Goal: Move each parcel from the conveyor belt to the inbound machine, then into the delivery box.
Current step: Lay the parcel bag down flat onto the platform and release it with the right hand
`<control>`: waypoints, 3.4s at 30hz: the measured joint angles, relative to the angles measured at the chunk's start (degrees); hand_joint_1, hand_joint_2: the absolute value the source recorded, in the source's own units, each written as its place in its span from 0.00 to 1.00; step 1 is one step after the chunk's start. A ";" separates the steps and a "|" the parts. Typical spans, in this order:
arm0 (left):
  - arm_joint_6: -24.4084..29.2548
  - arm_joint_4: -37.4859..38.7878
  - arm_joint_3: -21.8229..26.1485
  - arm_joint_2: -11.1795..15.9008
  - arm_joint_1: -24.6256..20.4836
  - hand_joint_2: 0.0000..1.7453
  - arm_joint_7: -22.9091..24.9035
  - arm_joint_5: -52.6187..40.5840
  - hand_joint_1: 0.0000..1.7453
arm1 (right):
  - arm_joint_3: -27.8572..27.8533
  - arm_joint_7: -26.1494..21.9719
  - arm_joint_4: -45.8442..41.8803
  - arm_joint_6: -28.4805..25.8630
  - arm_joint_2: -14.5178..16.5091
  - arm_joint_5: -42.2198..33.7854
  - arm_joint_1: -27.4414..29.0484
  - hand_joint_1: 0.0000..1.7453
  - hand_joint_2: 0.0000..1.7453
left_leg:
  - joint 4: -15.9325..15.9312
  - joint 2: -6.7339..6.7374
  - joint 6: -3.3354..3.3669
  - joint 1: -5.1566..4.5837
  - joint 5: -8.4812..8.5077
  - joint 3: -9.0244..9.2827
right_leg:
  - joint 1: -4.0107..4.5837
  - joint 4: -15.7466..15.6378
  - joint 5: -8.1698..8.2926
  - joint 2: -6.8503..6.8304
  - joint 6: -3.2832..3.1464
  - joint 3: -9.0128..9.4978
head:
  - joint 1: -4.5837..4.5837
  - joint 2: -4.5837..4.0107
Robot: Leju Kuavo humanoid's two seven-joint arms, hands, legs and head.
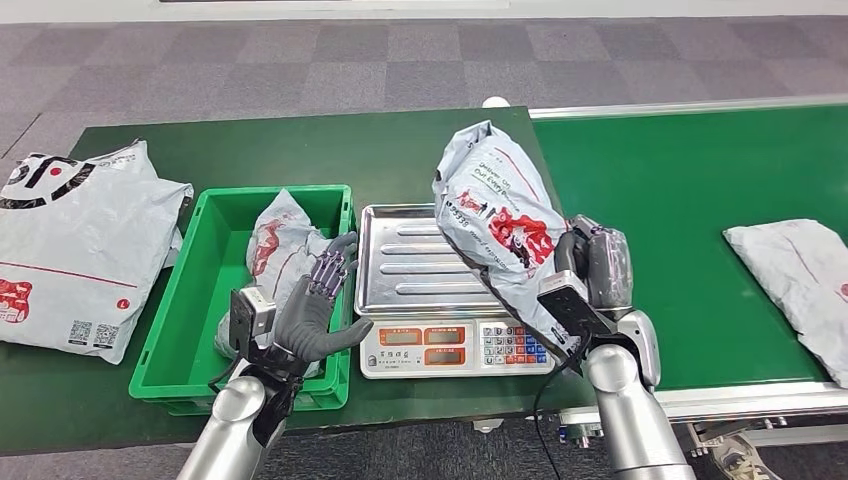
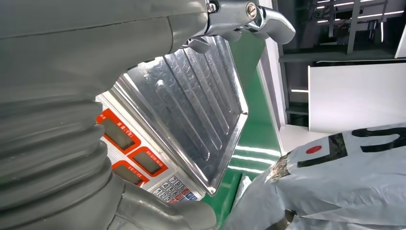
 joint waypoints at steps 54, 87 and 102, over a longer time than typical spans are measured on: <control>36.29 -19.07 0.31 -1.28 7.59 1.00 -10.09 -3.33 0.00 | 10.63 8.81 7.39 -12.98 0.83 7.48 -2.12 0.00 1.00 | 0.00 0.04 -0.01 0.03 -0.01 0.02 | 0.02 0.00 -0.02 0.03 -0.03 -0.03 | 0.01 0.00; 23.56 6.76 -12.10 -3.29 -8.02 1.00 7.80 -31.65 0.00 | 10.11 -8.81 -2.97 -22.88 2.49 -3.78 -0.17 0.00 1.00 | 0.03 0.03 -0.01 0.00 0.01 0.04 | 0.00 -0.01 0.03 0.03 0.00 -0.03 | 0.00 0.00; 32.00 33.51 -15.00 -10.85 -21.52 1.00 18.84 -43.43 0.00 | 10.11 -12.16 -14.60 -20.65 2.93 -5.07 2.97 0.00 1.00 | 0.02 0.04 -0.01 0.00 0.01 0.04 | 0.00 0.00 0.03 0.04 0.01 -0.01 | 0.02 0.01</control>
